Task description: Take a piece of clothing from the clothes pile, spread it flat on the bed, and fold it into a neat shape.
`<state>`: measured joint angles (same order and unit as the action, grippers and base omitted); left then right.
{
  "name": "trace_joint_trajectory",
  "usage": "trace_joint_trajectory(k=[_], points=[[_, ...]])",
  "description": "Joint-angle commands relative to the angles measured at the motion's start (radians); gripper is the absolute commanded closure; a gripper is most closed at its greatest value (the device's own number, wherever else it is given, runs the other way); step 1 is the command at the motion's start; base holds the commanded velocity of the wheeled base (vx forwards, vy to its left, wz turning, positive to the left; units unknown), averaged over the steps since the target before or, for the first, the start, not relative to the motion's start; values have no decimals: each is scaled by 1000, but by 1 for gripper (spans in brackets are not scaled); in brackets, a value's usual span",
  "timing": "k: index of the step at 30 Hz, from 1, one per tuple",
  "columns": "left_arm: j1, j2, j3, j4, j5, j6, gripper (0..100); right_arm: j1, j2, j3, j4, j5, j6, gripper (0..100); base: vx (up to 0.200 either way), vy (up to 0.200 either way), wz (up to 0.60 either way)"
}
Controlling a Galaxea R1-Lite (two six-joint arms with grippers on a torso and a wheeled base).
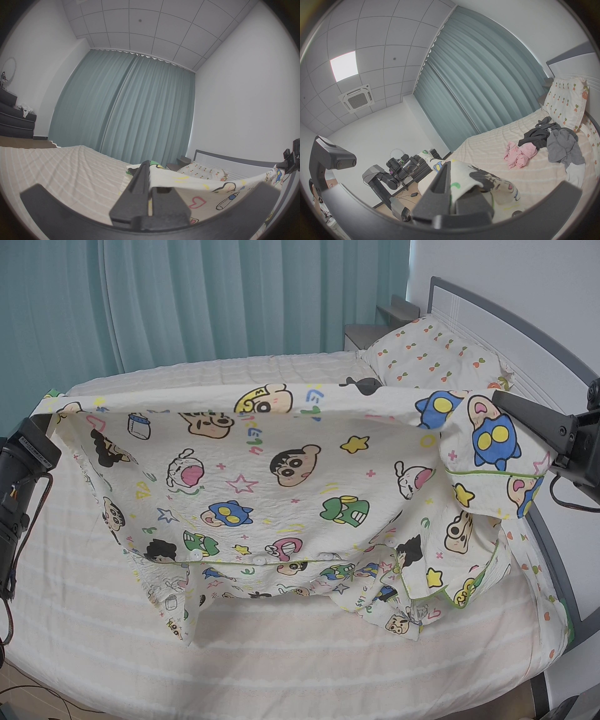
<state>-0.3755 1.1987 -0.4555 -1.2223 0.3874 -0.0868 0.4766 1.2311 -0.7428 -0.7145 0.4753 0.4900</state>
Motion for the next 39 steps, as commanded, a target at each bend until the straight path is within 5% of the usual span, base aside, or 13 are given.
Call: trace_joint_trajectory(k=[1,39], points=[[21,5,0,0,1,-1,100,0,7,-4,1,0,2,100,0,200,0],[43,-87,-5,124,4,-1,100,96,30,-33,9,2,-5,100,0,200,0]])
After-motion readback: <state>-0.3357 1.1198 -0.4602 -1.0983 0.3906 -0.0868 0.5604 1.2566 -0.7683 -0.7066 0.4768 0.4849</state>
